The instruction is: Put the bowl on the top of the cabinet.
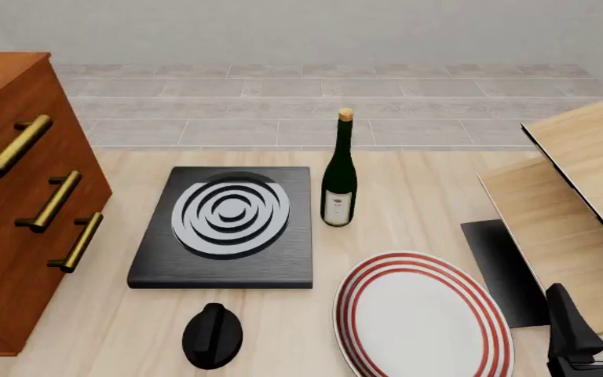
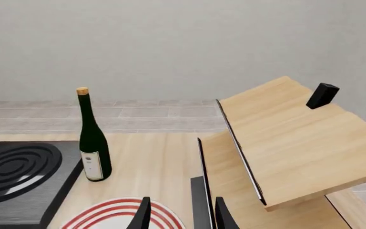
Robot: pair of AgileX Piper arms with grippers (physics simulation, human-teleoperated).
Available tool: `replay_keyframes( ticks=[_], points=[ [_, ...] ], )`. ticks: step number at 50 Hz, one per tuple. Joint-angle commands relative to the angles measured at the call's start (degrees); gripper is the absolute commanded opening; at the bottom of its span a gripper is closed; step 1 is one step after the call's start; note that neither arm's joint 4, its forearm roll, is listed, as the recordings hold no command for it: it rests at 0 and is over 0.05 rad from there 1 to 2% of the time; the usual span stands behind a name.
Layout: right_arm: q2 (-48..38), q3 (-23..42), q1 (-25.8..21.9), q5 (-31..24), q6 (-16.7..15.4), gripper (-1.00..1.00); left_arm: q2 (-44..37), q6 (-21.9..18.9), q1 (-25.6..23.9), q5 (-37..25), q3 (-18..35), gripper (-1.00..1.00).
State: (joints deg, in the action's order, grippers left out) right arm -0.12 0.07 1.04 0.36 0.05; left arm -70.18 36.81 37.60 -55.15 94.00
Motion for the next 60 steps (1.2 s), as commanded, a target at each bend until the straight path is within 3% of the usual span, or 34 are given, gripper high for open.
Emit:
replay_keyframes(
  ticks=[1, 15, 60],
  points=[
    [0.0, -0.03, -0.04, -0.02, -0.06, 1.0, -0.87, -0.23, 3.61, -0.77, 0.93, -1.0],
    [0.04, -0.02, 0.02, -0.03, 0.15, 1.0, -1.58, -0.08, 6.55, -1.1, -0.36, -1.0],
    [0.02, -0.04, 0.16, 0.05, 0.12, 1.0, -3.66, -2.48, 8.51, 3.36, -5.56, -1.0]
  ],
)
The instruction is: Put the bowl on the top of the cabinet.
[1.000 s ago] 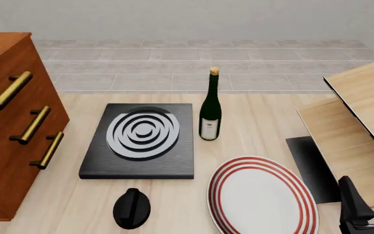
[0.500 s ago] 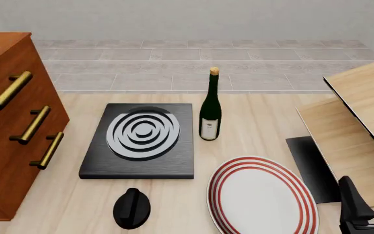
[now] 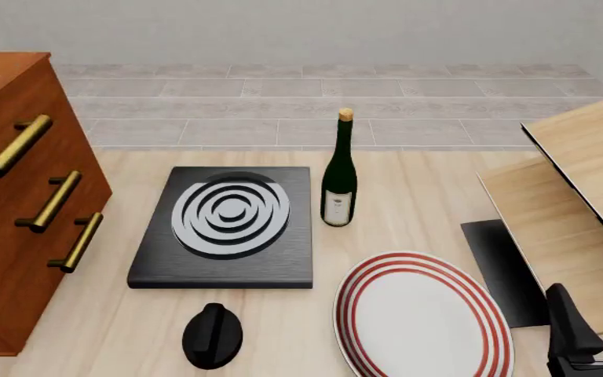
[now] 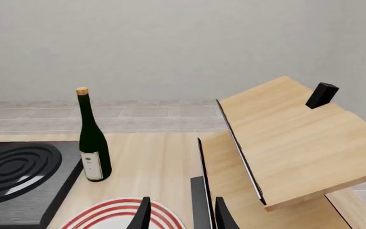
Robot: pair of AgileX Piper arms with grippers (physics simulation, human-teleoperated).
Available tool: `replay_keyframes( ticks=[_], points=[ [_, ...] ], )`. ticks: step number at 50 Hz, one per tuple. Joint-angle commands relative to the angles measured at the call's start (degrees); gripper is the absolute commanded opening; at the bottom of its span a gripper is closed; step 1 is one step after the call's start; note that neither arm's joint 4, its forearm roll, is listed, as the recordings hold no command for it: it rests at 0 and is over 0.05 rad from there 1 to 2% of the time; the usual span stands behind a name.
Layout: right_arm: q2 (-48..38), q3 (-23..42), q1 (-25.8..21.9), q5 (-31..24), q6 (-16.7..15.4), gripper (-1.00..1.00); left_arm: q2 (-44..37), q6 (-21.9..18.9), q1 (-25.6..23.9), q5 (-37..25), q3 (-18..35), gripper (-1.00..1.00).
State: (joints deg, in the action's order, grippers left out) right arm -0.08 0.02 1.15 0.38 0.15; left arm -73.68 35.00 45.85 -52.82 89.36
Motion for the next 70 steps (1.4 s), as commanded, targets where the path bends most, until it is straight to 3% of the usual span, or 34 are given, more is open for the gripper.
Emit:
replay_keyframes(
  ticks=[1, 37, 51, 52, 70],
  points=[
    [-0.04, 0.01, 0.08, 0.01, 0.08, 1.0, -0.13, -0.68, 0.33, 1.18, -1.06, -1.0],
    [-0.02, 0.02, 0.09, 0.02, -0.09, 1.0, -0.36, -0.85, 0.42, 3.83, -4.72, -1.0],
    [-0.02, 0.03, 0.07, -0.05, -0.17, 1.0, 1.22, 1.01, -2.73, 6.4, -4.75, -1.0],
    [-0.02, 0.02, 0.06, -0.03, -0.2, 1.0, 1.18, 0.23, -2.83, 6.35, -4.16, 1.0],
    [-0.04, 0.06, 0.02, -0.13, -0.23, 1.0, 3.6, 1.71, -3.52, 7.74, -5.01, 1.0]
  ],
)
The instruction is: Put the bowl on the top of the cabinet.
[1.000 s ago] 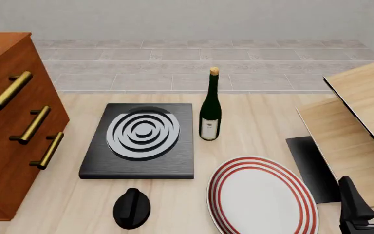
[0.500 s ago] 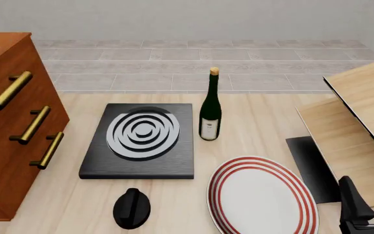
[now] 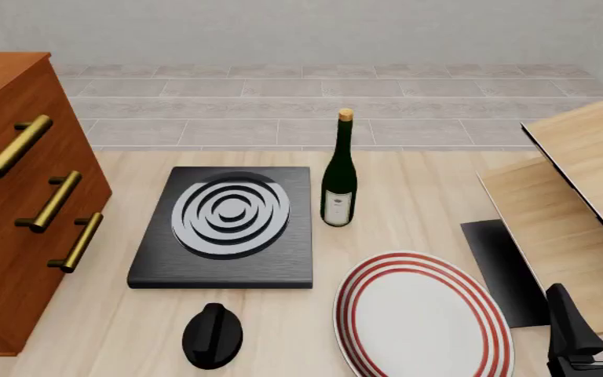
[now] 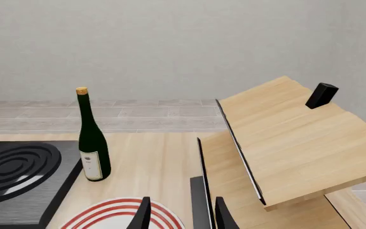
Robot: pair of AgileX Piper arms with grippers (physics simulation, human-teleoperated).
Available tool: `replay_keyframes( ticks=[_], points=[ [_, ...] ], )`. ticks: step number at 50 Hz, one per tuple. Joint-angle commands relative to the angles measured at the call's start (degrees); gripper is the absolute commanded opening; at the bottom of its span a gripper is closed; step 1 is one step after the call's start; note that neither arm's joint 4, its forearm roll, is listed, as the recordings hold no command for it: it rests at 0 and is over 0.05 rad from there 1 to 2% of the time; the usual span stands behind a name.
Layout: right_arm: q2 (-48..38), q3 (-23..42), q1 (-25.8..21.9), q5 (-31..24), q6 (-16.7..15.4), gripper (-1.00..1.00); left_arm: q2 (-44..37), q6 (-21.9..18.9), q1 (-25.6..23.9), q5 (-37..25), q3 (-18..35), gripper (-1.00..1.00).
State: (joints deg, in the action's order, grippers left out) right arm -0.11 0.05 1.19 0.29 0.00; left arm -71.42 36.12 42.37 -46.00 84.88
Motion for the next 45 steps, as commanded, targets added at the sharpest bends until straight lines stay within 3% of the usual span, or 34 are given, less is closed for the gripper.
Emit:
replay_keyframes(
  ticks=[1, 16, 27, 45],
  points=[
    [-0.01, 0.02, -0.03, -0.05, -0.08, 1.0, 1.46, 0.73, -0.13, 1.05, -0.69, 1.0],
    [0.01, -0.01, -0.14, -0.08, -0.45, 1.0, 4.05, 1.89, 0.56, 0.13, 0.01, 1.0],
    [0.04, -0.02, -0.28, -0.11, -0.87, 1.0, 9.46, 3.69, 0.8, 0.33, -3.01, 1.0],
    [0.07, -0.02, -0.23, 0.12, -0.86, 1.0, 19.27, 5.89, -3.01, 0.37, -8.07, 1.0]
  ],
)
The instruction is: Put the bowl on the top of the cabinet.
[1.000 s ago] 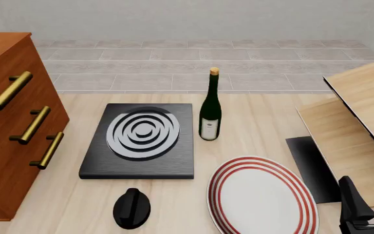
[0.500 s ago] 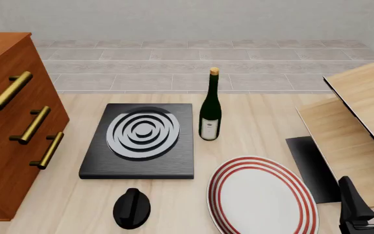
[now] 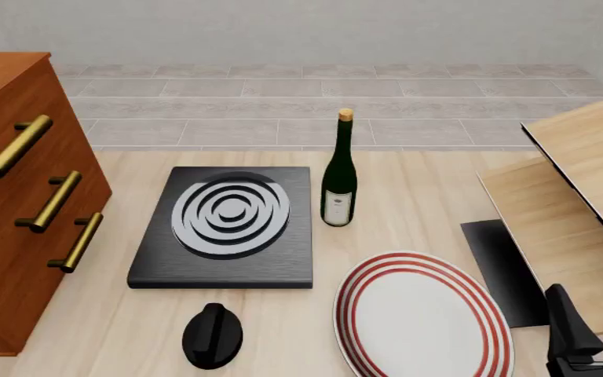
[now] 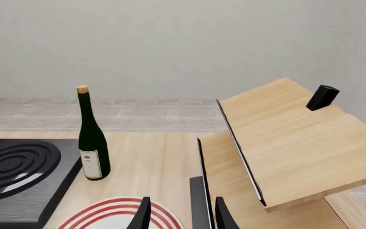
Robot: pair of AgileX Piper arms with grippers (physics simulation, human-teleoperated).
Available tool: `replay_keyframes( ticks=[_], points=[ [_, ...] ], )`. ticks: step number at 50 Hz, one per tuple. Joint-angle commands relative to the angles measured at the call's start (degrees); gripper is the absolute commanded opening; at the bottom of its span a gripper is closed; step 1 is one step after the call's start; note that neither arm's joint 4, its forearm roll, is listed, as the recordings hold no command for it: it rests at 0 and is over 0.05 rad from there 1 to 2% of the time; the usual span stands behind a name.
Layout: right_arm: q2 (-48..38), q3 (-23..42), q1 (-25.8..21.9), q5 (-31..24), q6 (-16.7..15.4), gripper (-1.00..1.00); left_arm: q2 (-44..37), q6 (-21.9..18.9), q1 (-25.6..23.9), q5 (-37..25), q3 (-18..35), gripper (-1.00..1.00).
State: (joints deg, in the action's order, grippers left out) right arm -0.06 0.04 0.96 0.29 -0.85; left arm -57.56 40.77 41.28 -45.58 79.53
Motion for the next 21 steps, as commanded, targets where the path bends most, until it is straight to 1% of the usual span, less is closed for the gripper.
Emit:
replay_keyframes(
  ticks=[1, 6, 7, 12, 19, 21],
  points=[
    [0.02, -0.01, 0.01, 0.14, 0.0, 1.0, 5.99, 1.31, -2.05, -0.16, -2.73, 1.0],
    [0.02, 0.02, 0.03, 0.21, 0.07, 1.0, 9.08, 1.85, -3.32, -0.63, -3.97, 1.0],
    [0.03, 0.01, 0.05, 0.24, 0.13, 1.0, 9.88, 1.37, -4.05, -0.87, -4.11, 1.0],
    [0.03, 0.02, 0.01, 0.26, 0.17, 1.0, 13.13, 2.36, -4.21, -1.34, -5.64, 1.0],
    [0.02, 0.08, -0.05, 0.29, 0.24, 1.0, 18.34, 2.49, -6.93, -1.95, -7.82, 1.0],
    [0.03, 0.09, -0.04, 0.31, 0.23, 1.0, 20.0, 2.47, -8.89, -2.31, -8.04, 1.0]
  ],
)
